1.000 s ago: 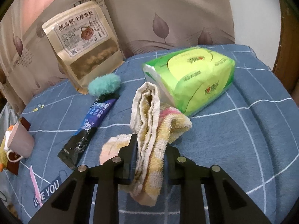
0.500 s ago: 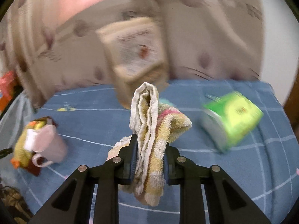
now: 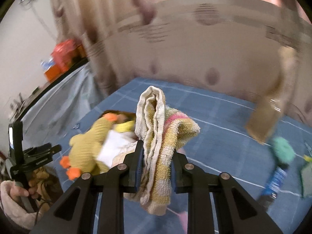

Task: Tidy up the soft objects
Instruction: 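Carry the striped towel into the gold tray and release it with the right gripper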

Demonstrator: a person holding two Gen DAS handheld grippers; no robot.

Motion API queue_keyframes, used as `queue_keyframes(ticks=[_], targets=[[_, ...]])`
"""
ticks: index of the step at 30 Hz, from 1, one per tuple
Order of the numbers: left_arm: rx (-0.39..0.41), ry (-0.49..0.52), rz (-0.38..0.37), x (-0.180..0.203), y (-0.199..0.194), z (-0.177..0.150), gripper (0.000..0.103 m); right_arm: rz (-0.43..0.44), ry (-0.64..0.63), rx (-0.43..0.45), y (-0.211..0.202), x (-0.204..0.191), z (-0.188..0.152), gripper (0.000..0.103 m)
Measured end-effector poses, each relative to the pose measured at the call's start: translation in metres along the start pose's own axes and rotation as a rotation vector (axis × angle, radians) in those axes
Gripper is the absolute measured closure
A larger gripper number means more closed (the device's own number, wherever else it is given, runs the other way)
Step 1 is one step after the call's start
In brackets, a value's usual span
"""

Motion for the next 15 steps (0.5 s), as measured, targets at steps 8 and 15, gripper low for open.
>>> queue_keyframes(ticks=[8, 15], targets=[[0.001, -0.022, -0.023, -0.006, 0.000, -0.001, 0.050, 0.050, -0.094, -0.102, 0.045, -0.055, -0.014, 0.082], [-0.001, -0.047, -0.034, -0.013, 0.001, 0.000, 0.050, 0.056, -0.131, -0.160, 0.065, -0.073, -0.027, 0.082]])
Point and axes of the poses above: each gripper's, at about its wrist camera, not at the fingertips, and y roughly the way its jaws point, x to its right, z to its top, the point moved 4 cm from there along y, roughly the way its jaws point, and after that the axes turned 4 degrees about -x, right-handed, at the moved point
